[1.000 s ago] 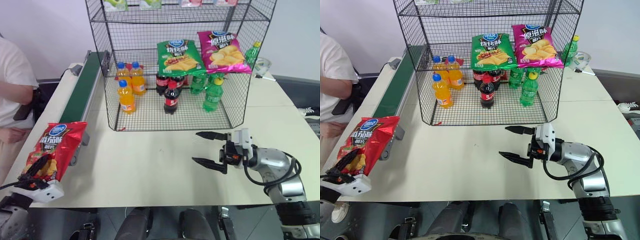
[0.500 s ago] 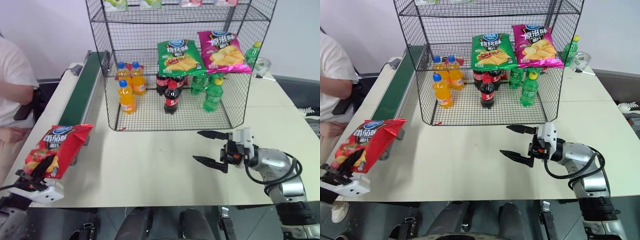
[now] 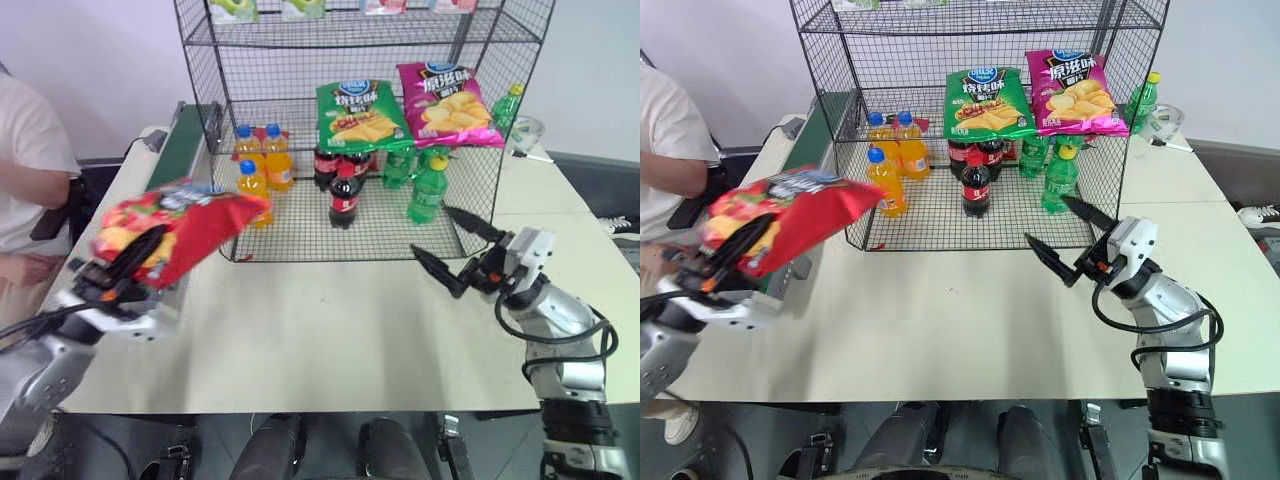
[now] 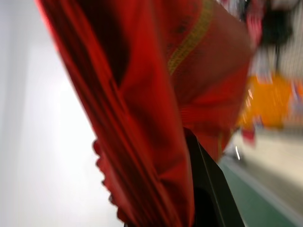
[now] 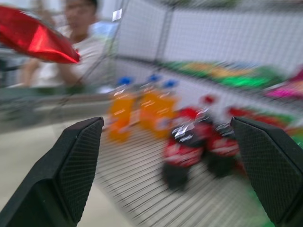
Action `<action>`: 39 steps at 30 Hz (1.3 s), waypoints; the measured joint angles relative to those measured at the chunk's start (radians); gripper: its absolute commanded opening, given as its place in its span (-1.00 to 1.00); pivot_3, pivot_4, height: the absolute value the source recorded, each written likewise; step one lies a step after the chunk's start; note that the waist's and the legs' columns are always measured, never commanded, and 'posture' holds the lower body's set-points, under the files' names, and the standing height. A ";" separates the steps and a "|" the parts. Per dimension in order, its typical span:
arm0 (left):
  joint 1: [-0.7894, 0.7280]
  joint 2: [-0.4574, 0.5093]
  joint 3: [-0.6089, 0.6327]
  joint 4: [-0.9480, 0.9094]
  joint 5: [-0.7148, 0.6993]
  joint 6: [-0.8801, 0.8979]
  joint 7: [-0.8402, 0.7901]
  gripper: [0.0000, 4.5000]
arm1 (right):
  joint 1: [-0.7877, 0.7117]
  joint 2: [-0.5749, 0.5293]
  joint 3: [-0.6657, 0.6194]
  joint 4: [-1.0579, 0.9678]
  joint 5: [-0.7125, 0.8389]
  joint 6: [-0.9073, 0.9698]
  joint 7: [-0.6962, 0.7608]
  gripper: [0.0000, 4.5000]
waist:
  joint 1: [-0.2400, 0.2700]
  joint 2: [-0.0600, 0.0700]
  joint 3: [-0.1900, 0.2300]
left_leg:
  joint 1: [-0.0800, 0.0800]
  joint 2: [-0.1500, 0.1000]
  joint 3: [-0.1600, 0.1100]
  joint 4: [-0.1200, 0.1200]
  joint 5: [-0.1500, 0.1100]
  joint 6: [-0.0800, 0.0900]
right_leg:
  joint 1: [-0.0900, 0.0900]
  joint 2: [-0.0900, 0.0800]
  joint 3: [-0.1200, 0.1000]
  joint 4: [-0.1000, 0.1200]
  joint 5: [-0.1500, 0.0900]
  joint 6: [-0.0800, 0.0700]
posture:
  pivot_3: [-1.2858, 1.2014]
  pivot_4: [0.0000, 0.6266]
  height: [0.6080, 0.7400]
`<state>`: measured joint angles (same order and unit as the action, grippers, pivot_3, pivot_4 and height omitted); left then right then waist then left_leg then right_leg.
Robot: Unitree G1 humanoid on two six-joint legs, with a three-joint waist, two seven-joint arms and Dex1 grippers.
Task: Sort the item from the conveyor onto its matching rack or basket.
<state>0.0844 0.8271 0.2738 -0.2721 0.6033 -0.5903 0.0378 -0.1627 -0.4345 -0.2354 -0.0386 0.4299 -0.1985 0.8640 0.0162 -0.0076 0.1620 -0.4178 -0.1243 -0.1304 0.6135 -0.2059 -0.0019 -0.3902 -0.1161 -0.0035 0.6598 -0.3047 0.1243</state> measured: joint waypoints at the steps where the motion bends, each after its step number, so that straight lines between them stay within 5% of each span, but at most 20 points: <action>1: -0.049 -0.015 -0.024 0.006 0.003 0.015 -0.007 -0.97 | 0.009 0.010 0.007 -0.003 -0.015 -0.009 -0.010 1.00 | -0.001 0.000 0.000 | 0.000 0.000 0.000 0.000 0.000 0.000 | -0.001 0.001 0.000 0.001 0.000 0.000 | 0.03 -0.52 1.00; 12: -0.648 -0.198 -0.295 0.420 0.195 0.147 0.128 -0.97 | 0.060 0.050 0.050 -0.056 -0.058 -0.028 -0.119 1.00 | -0.007 0.000 0.000 | 0.000 0.000 0.000 0.000 0.003 -0.003 | 0.001 0.004 0.001 0.006 0.000 0.000 | 0.03 -0.52 1.00; 22: -0.976 -0.375 -0.434 1.037 0.245 0.285 0.406 -0.97 | -0.041 0.081 0.120 -0.094 -0.054 0.017 -0.155 1.00 | -0.006 -0.003 0.001 | -0.002 -0.001 -0.001 0.002 0.003 -0.004 | -0.001 0.005 0.000 0.007 0.000 0.001 | 0.03 -0.52 1.00; 39: -1.310 -0.504 -0.524 1.492 0.119 0.266 0.419 -0.97 | -0.043 0.094 0.152 -0.104 -0.053 0.046 -0.175 1.00 | -0.011 -0.003 0.001 | -0.004 -0.001 0.000 0.003 0.003 -0.004 | -0.002 0.004 0.000 0.007 0.000 0.001 | 0.03 -0.52 1.00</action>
<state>-1.2254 0.3230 -0.2499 1.2198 0.7223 -0.3244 0.4568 -0.2057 -0.3402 -0.0839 -0.1426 0.3767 -0.1524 0.6886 0.0048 -0.0109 0.1629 -0.4219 -0.1255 -0.1308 0.6166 -0.2025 -0.0057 -0.3925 -0.1118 -0.0033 0.6672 -0.3044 0.1254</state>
